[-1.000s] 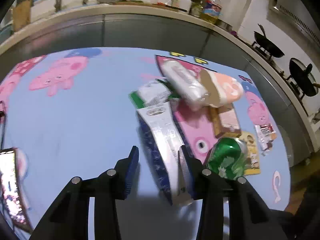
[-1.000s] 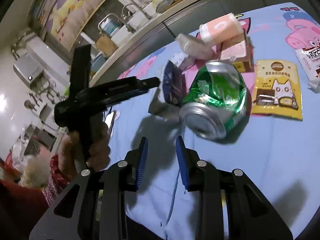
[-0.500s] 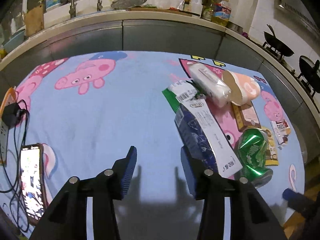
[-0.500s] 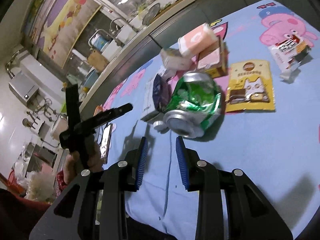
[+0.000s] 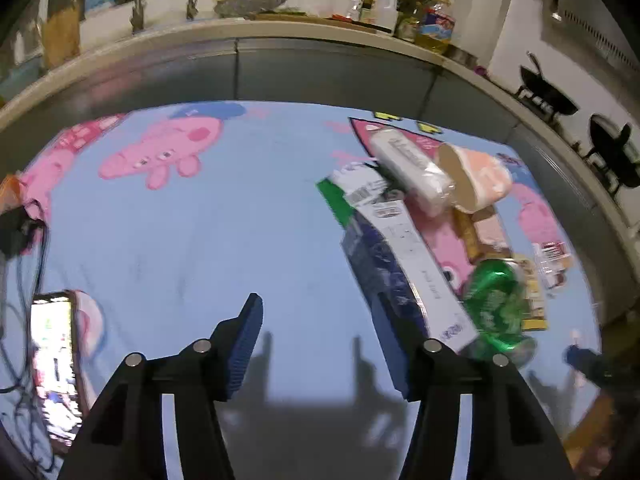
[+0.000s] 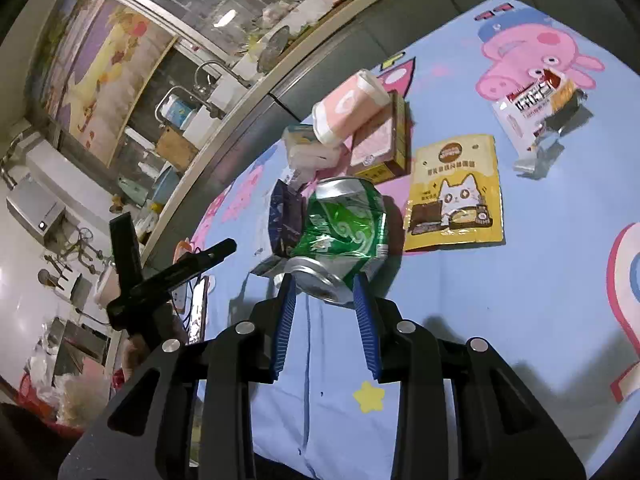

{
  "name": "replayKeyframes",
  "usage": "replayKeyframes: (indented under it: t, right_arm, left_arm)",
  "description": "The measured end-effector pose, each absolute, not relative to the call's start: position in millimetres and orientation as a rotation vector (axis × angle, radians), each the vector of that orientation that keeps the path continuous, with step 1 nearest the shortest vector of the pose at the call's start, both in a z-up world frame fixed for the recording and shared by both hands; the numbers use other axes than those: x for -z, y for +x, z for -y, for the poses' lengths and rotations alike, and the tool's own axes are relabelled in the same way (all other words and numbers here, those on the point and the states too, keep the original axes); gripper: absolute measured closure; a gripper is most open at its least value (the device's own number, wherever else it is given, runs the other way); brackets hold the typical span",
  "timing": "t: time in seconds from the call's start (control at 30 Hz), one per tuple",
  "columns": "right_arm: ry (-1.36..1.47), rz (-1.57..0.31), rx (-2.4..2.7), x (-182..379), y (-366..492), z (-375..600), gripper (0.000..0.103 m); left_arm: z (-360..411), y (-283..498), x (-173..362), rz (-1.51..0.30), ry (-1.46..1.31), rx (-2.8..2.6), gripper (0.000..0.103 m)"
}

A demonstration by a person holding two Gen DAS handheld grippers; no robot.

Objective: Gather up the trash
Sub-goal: 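Move both tools back to the pile, toward the milk carton and green can, then grasp the blue-white milk carton with the left tool while the right tool grasps the green can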

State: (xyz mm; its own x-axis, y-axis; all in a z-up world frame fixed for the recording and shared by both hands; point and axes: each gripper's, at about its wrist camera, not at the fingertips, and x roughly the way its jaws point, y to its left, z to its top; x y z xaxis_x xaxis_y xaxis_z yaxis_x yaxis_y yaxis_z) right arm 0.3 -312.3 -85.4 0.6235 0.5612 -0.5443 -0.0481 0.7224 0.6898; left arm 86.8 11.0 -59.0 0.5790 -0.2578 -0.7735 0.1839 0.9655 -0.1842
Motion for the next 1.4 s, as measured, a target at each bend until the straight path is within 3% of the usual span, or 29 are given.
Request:
replayKeyframes:
  t: [0.2,0.83,0.93,1.13,1.17,1.2,1.23,1.4]
  right_arm:
    - [0.705,-0.856,-0.359,96.2,8.7,313.4,0.069]
    - [0.838,-0.906,-0.341,130.1,49.9,322.3,0.069]
    - [0.866,-0.918,-0.361,135.4,61.8,319.1,0.068]
    - [0.859,-0.951,-0.400,143.0,80.5,297.6,0.064]
    - [0.849,-0.951,-0.412,142.1,81.4,292.7,0.067]
    - [0.839,-0.953,-0.427,140.2,82.1,286.5,0.079]
    - [0.832,-0.951,-0.439,138.8,81.9,281.7,0.084]
    - [0.811,-0.941,-0.474,125.8,70.7,270.3,0.092]
  left_arm:
    - [-15.3,95.4,57.2,-0.983,-0.249,0.421,0.031]
    - [56.7,136.4,84.5,-1.054,-0.083,0.412,0.028]
    - [55.4,136.5,89.5,-1.057,-0.084,0.410,0.031]
    - [44.6,124.3,87.0,-1.032,-0.087,0.433,0.046]
    - [41.9,120.6,86.2,-1.028,-0.086,0.437,0.048]
    - [39.2,117.3,85.8,-1.025,-0.086,0.441,0.050]
    - [35.0,112.1,85.8,-1.023,-0.086,0.445,0.050]
    - [17.8,91.7,86.4,-1.027,-0.089,0.459,0.052]
